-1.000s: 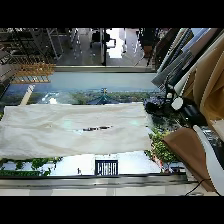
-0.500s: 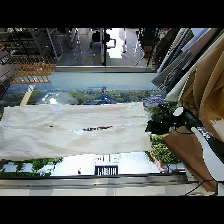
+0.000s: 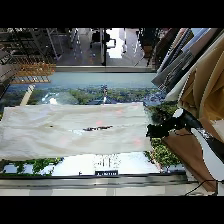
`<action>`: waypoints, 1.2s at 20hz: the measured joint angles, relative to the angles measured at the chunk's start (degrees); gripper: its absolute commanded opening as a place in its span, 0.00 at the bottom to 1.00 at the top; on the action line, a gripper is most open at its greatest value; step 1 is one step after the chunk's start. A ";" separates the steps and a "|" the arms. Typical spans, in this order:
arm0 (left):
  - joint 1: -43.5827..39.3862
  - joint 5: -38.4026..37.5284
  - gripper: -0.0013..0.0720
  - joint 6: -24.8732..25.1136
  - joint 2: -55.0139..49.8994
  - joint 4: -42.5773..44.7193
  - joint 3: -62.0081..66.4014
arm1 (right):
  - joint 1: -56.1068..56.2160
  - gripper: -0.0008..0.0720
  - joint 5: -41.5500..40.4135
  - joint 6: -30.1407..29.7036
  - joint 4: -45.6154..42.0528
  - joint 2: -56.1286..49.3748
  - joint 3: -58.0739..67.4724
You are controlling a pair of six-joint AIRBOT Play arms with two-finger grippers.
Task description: Fold the clothes and pants, and hang the long-sleeved shirts on hangers.
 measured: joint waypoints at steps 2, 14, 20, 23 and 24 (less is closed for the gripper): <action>0.00 0.00 0.03 0.00 0.00 -0.02 0.00 | 0.00 0.37 0.13 -0.22 0.00 0.00 -0.02; 0.02 -0.09 0.03 0.00 0.00 -0.02 0.00 | 0.00 0.03 1.88 -1.03 0.20 0.17 -0.02; 0.68 -0.46 0.03 -0.02 0.00 -0.07 0.00 | 0.00 0.03 7.08 -4.74 1.33 8.76 -0.04; 0.96 -0.46 0.03 0.00 0.00 -0.17 0.00 | 0.00 0.03 8.55 -5.38 1.75 18.05 -0.04; 1.03 -0.46 0.03 0.00 0.00 -0.17 0.00 | 0.00 0.03 9.18 -5.46 1.95 21.40 -0.04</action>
